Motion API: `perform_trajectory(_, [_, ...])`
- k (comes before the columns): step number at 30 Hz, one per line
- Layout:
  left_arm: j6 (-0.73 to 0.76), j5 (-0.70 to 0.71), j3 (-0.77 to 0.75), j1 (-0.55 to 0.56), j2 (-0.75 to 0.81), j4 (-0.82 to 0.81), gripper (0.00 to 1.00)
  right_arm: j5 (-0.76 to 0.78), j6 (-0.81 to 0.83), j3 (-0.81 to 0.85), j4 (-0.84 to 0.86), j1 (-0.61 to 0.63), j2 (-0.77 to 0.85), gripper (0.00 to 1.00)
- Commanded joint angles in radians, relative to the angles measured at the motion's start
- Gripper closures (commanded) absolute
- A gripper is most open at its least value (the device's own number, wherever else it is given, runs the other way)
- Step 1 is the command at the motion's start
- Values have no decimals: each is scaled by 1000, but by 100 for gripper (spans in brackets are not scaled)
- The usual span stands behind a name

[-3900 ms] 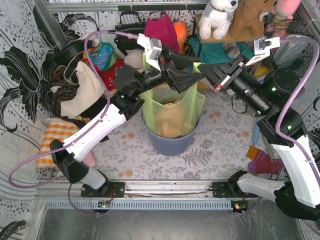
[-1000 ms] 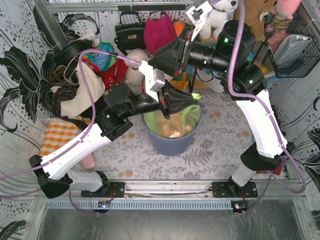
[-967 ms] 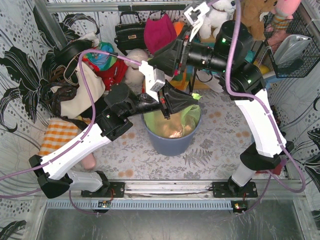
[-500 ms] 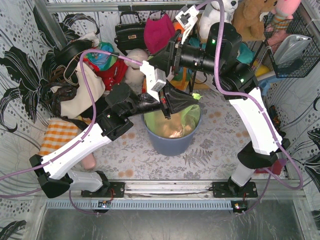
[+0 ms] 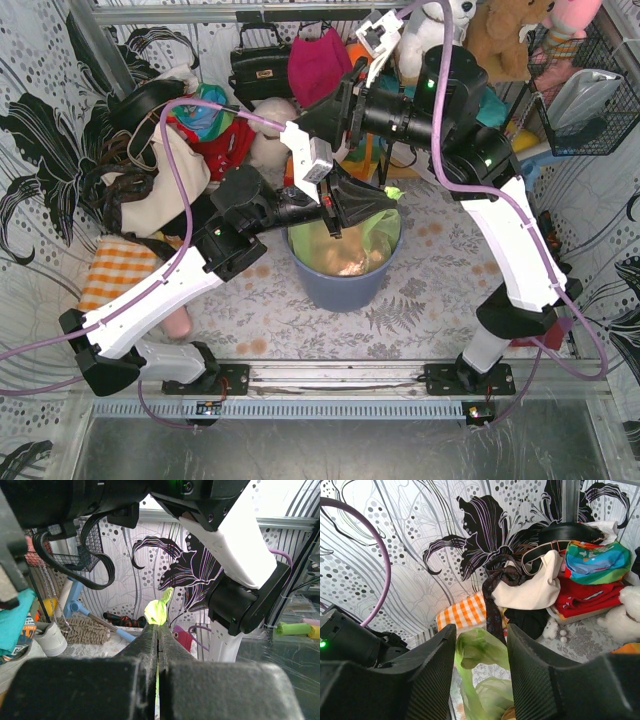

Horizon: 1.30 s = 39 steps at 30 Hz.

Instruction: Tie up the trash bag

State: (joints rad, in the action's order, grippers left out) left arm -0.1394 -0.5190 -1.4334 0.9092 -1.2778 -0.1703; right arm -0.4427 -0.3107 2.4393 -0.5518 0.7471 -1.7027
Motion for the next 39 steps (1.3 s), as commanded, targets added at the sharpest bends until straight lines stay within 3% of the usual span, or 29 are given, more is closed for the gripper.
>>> perform_trajectory(1, [12, 0, 4, 4, 8, -41, 100, 28, 21, 7, 9, 8, 59, 54])
perform_trajectory(6, [12, 0, 6, 5, 8, -41, 100, 30, 19, 6, 7, 8, 59, 63])
perform_trajectory(8, [12, -1, 6, 5, 9, -41, 100, 25, 16, 9, 7, 8, 55, 58])
perform_trajectory(11, [12, -1, 4, 4, 11, -41, 100, 22, 14, 13, 8, 8, 51, 72])
perform_trajectory(14, [13, -1, 4, 4, 11, -41, 100, 21, 13, 16, 10, 8, 50, 77])
perform_trajectory(19, [14, -3, 4, 5, 12, -40, 100, 12, 6, 17, 18, 8, 44, 58])
perform_trajectory(30, [14, -2, 9, 4, 16, -39, 100, 25, 0, 12, 16, 9, 41, 67])
perform_trajectory(34, [14, -2, 11, 5, 18, -38, 100, 32, 2, 13, 19, 9, 16, 61])
perform_trajectory(39, [14, -3, 14, 4, 23, -38, 100, 34, 0, 17, 21, 9, 5, 60])
